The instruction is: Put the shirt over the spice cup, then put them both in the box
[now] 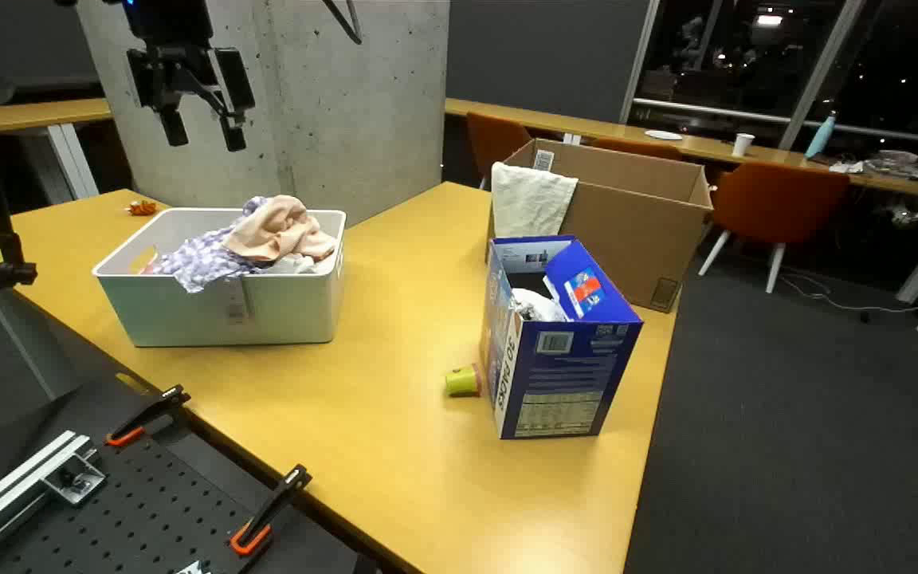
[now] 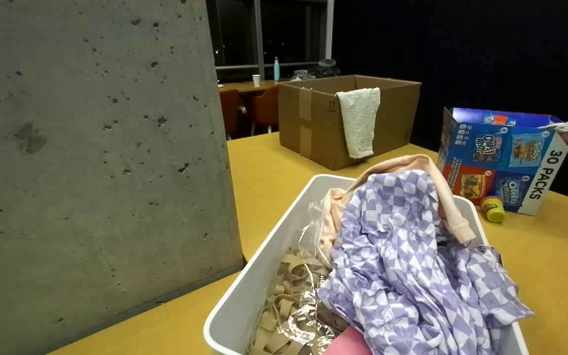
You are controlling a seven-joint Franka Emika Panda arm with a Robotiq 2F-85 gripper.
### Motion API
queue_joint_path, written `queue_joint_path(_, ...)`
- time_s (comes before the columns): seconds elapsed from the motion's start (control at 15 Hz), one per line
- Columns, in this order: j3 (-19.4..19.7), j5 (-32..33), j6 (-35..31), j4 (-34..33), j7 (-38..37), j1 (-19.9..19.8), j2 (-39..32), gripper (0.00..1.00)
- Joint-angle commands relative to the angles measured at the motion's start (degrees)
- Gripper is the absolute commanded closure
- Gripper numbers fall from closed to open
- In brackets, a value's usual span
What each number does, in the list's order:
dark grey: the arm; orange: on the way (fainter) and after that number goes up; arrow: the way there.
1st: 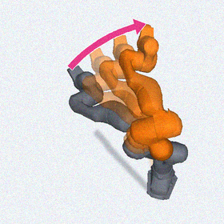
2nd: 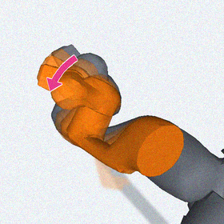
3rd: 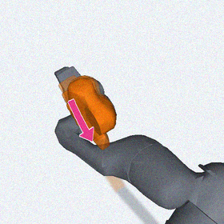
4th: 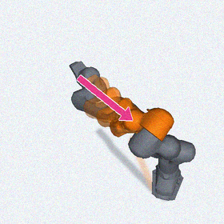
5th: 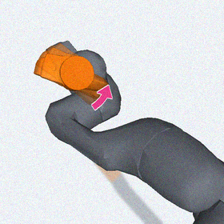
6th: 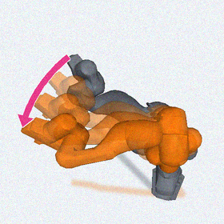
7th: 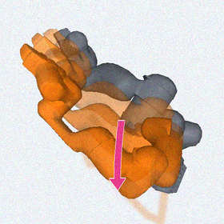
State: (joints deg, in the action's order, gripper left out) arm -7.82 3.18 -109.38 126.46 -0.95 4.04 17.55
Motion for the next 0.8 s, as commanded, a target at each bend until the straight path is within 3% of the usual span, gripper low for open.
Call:
queue_joint_path(0.0, 0.52, 0.17, 0.15, -0.20, -0.17, 0.61, -0.05, 0.00)
queue_joint_path(0.33, 1.01, -0.09, -1.12, 0.71, -0.02, 0.33, 0.49, 0.00)
queue_joint_path(0.47, 2.50, -0.38, -4.82, 4.59, 1.19, -0.30, 2.37, 0.00)
queue_joint_path(0.73, 7.62, -1.16, -18.42, 11.83, 4.73, -2.68, 2.50, 0.00)
